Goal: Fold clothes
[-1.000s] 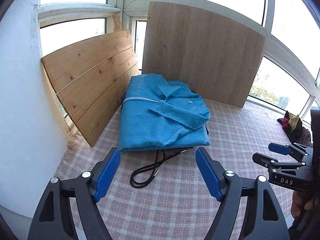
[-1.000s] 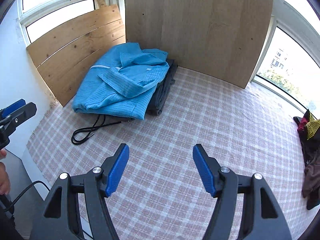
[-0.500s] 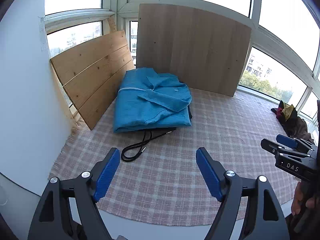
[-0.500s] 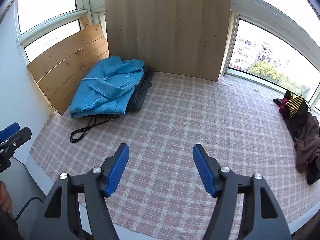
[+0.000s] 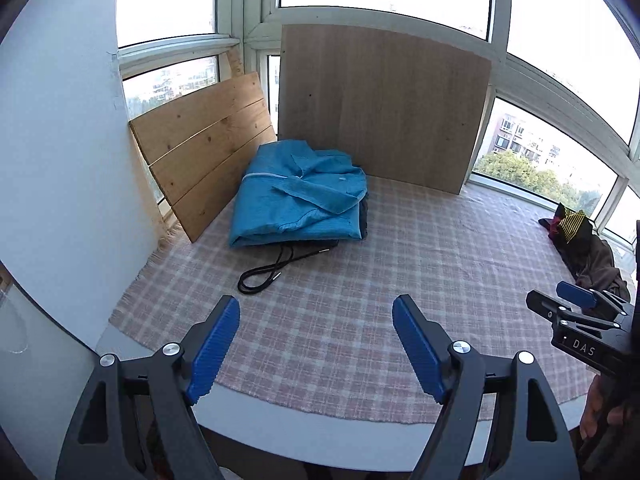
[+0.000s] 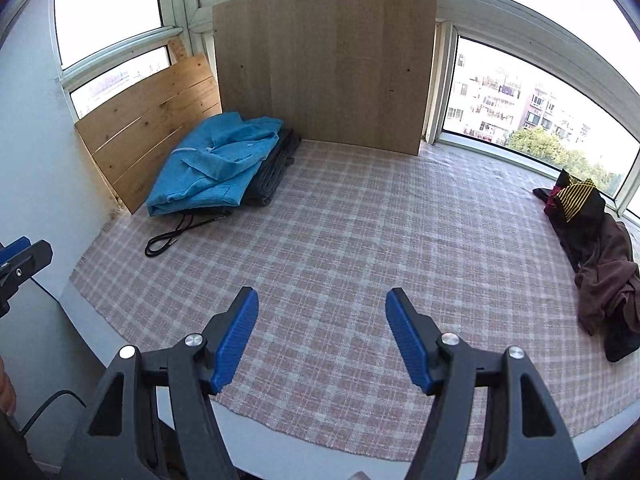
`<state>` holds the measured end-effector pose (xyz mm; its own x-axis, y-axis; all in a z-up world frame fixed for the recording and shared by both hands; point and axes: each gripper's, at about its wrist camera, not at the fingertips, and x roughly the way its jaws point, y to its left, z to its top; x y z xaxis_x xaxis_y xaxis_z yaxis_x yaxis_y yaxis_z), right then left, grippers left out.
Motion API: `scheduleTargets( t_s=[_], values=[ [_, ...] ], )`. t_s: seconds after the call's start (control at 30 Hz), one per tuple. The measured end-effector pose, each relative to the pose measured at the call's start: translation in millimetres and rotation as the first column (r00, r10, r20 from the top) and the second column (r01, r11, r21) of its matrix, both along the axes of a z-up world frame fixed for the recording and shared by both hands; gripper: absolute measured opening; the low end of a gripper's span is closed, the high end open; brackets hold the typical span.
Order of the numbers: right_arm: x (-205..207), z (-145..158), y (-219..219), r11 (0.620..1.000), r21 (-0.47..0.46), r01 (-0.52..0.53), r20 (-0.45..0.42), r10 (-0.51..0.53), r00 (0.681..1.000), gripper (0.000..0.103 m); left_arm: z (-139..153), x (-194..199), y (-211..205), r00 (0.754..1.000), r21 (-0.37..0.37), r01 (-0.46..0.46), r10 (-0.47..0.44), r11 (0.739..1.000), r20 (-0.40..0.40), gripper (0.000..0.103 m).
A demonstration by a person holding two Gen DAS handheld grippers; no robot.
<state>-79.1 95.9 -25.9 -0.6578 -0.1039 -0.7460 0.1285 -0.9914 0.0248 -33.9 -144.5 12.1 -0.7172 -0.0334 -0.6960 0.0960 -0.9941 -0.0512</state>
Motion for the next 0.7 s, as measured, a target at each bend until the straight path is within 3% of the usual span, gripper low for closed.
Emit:
scheduleTargets(
  t_s=[0.7],
  values=[
    [11, 7, 7, 1.000, 0.004, -0.011, -0.019, 0.011, 1.000, 0.065, 26, 17, 29, 0.996, -0.062, 0.049, -0.054, 0.997, -0.074, 0.078]
  ],
)
